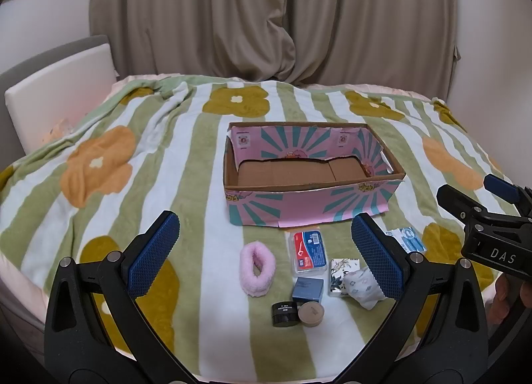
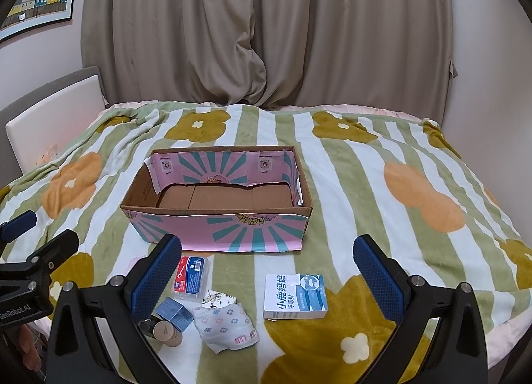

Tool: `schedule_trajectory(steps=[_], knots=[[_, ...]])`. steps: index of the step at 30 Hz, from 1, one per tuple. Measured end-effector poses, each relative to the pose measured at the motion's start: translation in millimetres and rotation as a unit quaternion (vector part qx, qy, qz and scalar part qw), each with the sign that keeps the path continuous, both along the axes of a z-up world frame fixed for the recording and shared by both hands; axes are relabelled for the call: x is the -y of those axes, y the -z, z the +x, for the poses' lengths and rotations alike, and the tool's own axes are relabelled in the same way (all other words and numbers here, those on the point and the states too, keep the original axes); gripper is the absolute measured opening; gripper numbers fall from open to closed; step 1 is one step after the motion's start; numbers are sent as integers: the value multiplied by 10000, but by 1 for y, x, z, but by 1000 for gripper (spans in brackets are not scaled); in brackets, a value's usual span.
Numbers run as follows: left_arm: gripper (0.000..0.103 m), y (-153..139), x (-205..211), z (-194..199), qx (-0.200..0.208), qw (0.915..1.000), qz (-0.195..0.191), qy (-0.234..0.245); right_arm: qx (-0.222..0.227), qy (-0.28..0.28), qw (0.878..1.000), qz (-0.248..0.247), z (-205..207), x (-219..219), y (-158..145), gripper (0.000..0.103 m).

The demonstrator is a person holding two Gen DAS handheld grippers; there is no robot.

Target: Organize objects

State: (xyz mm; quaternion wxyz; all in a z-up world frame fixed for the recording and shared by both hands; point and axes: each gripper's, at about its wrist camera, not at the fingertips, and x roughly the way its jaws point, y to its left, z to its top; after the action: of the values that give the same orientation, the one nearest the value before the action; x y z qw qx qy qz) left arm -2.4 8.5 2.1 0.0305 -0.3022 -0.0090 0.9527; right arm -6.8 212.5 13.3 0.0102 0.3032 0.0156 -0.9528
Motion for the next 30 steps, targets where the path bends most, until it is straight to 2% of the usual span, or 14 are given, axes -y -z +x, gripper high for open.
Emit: schedule_trajectory(steps=[20, 25, 30], knots=[[102, 2, 4, 1, -18, 9999, 121, 41, 4, 18, 10000, -58, 0, 0, 1, 103], [103, 16, 6, -7, 126, 9998, 164, 17, 16, 51, 9999, -104, 2, -3, 2, 103], [103, 44, 8, -21, 363, 9992, 153, -2, 62, 62, 9999, -149, 2, -9, 5, 103]])
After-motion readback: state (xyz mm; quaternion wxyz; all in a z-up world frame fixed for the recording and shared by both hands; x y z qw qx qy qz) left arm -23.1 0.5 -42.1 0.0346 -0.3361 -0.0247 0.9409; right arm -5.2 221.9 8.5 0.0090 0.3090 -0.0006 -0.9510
